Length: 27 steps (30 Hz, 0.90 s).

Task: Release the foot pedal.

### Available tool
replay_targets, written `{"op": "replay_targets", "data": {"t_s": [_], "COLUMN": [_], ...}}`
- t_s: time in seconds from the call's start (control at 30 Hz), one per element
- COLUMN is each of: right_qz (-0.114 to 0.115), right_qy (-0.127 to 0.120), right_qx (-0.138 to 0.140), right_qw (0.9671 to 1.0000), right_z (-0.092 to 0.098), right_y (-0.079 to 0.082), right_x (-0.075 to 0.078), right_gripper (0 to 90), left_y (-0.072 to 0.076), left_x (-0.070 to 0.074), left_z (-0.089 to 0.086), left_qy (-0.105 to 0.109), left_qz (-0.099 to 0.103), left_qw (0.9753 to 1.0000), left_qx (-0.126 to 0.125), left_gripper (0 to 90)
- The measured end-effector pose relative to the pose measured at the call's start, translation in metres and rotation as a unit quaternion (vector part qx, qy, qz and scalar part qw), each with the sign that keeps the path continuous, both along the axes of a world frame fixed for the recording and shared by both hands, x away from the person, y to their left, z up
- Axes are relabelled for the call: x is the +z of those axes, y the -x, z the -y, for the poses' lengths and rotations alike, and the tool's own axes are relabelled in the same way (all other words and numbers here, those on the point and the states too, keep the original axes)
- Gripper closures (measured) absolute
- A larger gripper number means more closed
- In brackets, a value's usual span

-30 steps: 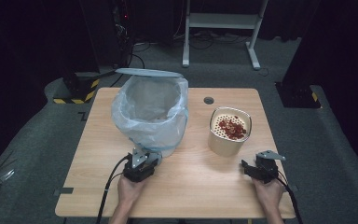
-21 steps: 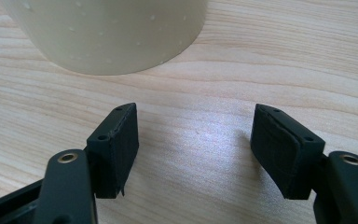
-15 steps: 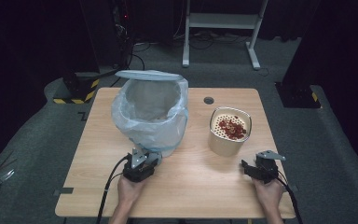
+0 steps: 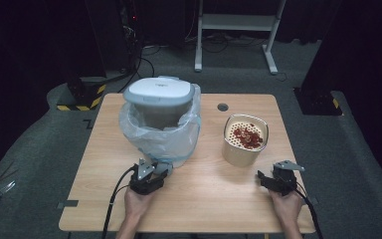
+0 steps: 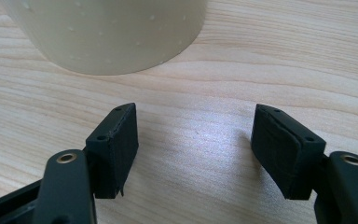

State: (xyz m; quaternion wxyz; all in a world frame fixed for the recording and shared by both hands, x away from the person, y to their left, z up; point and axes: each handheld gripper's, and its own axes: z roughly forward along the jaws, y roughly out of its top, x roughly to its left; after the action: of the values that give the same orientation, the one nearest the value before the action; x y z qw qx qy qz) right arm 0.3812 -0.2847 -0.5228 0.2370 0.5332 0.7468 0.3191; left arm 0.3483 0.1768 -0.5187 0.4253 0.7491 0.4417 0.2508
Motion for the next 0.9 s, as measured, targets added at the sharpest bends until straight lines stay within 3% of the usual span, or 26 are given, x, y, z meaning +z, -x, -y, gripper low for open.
{"op": "replay_targets", "data": {"t_s": [0.07,0.2,0.33,0.63,0.9], "right_qz": [0.000,0.000,0.000,0.000,0.000], "right_qy": [0.000,0.000,0.000,0.001,0.000], "right_qx": [0.000,0.000,0.001,0.001,0.000], "right_qw": [1.0000,1.0000,1.0000,1.0000,1.0000], "right_z": [0.000,0.000,0.000,0.000,0.000], "right_y": [0.000,0.000,0.000,0.000,0.000], "right_x": [0.000,0.000,0.000,0.000,0.000], "right_gripper": [32.0,31.8,31.8,31.8,31.7], "left_y": [0.001,0.004,0.006,0.013,0.012], "left_x": [0.003,0.003,0.003,-0.001,-0.003], "left_z": [-0.002,-0.002,-0.008,-0.035,-0.054], "left_qy": [0.008,-0.007,0.003,0.022,-0.006], "left_qz": [0.001,0.003,-0.001,-0.023,-0.046], "left_qw": [1.0000,1.0000,1.0000,0.9986,0.9953], "left_qx": [0.001,-0.001,0.003,0.042,0.085], "left_gripper": [47.2,46.6,45.4,39.8,37.3]}}
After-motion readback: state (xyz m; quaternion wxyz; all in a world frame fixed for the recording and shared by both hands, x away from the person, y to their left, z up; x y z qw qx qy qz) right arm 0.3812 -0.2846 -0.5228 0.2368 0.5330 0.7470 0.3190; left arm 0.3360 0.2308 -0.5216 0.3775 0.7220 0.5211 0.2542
